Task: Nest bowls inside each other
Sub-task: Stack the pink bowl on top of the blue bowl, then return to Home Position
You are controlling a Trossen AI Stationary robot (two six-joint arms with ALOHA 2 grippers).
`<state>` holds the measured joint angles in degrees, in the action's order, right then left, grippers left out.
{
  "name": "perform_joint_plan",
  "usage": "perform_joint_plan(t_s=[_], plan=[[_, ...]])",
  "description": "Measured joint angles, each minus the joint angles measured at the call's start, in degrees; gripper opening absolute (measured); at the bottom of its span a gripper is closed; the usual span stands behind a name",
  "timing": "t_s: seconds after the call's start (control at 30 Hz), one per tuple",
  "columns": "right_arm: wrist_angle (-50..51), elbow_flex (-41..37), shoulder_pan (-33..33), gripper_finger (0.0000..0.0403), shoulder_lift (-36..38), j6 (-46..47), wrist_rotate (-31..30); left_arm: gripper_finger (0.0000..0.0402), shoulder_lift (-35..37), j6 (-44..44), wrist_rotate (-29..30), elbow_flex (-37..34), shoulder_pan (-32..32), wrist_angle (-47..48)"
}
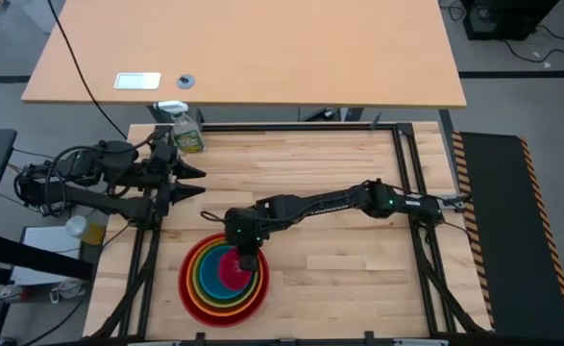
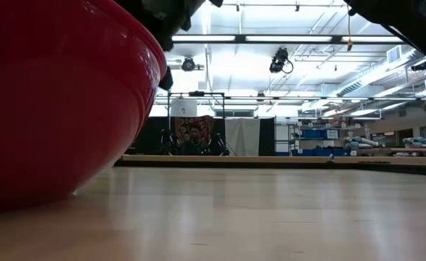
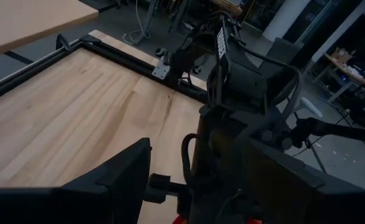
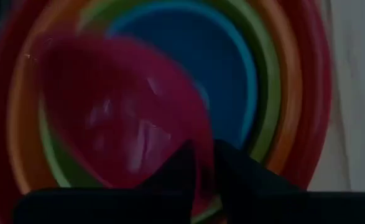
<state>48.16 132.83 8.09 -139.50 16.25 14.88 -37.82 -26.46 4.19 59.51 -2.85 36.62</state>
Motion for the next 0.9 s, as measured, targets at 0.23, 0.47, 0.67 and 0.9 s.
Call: perform_joint_plan(t_s=[0.23, 0.47, 0.67, 0.9], plan=[[0.40, -0.19, 0.10, 0.0155, -0.09, 0.05, -0.13, 0.0260, 0.00, 0.28, 0.00, 0.00, 0.00, 0.15], [4.49, 1.49, -1.77, 0.0207, 3.02, 3.76, 1.12, 0.0260, 0.09, -0.77, -2.67, 0.00, 0.00, 4.82], [20.14, 1.57, -1.80, 0.0202, 11.66, 5.05, -10.90, 0.0260, -0.04, -2.40, -3.48, 0.02, 0.00, 8.52], [22.48, -3.62, 0.03, 0.0191, 23.30, 1.98, -29.53, 0.0260, 1.34, -0.88, -3.22, 0.00, 0.00, 6.95]])
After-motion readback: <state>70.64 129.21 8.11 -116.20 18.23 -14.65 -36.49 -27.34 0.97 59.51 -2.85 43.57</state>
